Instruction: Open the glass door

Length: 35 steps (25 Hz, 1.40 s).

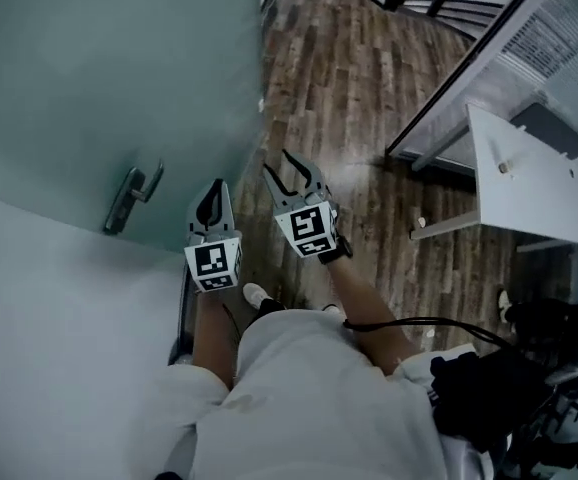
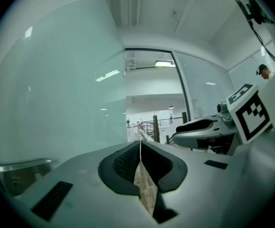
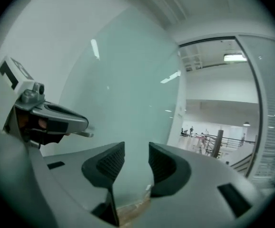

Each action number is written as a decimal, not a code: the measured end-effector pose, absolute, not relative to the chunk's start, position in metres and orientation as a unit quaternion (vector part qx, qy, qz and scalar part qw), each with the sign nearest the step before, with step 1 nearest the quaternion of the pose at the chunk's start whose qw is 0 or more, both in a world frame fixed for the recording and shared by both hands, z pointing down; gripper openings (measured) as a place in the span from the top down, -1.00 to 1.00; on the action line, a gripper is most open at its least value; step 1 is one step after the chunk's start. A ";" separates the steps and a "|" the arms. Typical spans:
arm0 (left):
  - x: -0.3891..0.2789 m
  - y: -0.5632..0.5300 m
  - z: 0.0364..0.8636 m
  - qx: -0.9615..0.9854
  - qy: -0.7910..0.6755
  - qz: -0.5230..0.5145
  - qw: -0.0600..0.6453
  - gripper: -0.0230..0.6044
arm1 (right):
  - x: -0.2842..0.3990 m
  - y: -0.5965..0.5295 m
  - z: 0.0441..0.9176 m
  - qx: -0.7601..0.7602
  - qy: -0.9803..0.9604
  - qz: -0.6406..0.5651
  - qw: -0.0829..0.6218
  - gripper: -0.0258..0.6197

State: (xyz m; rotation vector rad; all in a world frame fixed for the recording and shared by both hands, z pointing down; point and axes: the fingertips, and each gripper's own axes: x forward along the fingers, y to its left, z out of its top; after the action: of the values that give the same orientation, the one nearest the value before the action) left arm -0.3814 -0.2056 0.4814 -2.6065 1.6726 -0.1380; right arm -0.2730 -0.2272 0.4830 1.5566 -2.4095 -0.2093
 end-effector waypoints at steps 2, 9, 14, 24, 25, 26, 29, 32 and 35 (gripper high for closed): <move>-0.332 -0.206 0.468 -0.858 0.512 -0.035 0.031 0.89 | -0.216 -0.209 0.466 0.573 -0.809 -0.062 0.120 0.64; -0.177 -0.171 0.434 -0.911 0.409 -0.009 0.060 0.89 | -0.074 -0.130 0.435 0.668 -0.739 -0.037 0.081 0.91; -0.109 -0.132 0.437 -0.925 0.375 -0.003 0.068 0.89 | -0.010 -0.087 0.432 0.710 -0.698 -0.038 0.079 0.91; -0.057 -0.085 0.439 -0.928 0.365 -0.011 0.075 0.89 | 0.057 -0.032 0.437 0.738 -0.673 -0.015 0.044 0.91; -0.054 -0.083 0.438 -0.928 0.365 -0.010 0.075 0.89 | 0.061 -0.030 0.436 0.741 -0.671 -0.014 0.041 0.91; -0.052 -0.080 0.438 -0.929 0.363 -0.011 0.076 0.89 | 0.066 -0.027 0.436 0.743 -0.668 -0.011 0.037 0.91; -0.048 -0.072 0.439 -0.929 0.362 -0.019 0.081 0.89 | 0.079 -0.022 0.437 0.751 -0.660 0.002 0.020 0.91; -0.055 -0.070 0.440 -0.928 0.363 -0.025 0.085 0.89 | 0.082 -0.022 0.438 0.757 -0.653 0.013 0.004 0.91; -0.067 -0.075 0.444 -0.923 0.375 -0.030 0.082 0.89 | 0.081 -0.025 0.439 0.756 -0.654 0.020 -0.002 0.91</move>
State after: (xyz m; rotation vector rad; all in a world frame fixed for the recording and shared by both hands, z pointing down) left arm -0.0665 -0.0748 0.4435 -2.7564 1.1210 -0.0900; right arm 0.0815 -0.0250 0.4393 2.3793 -2.0575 0.0640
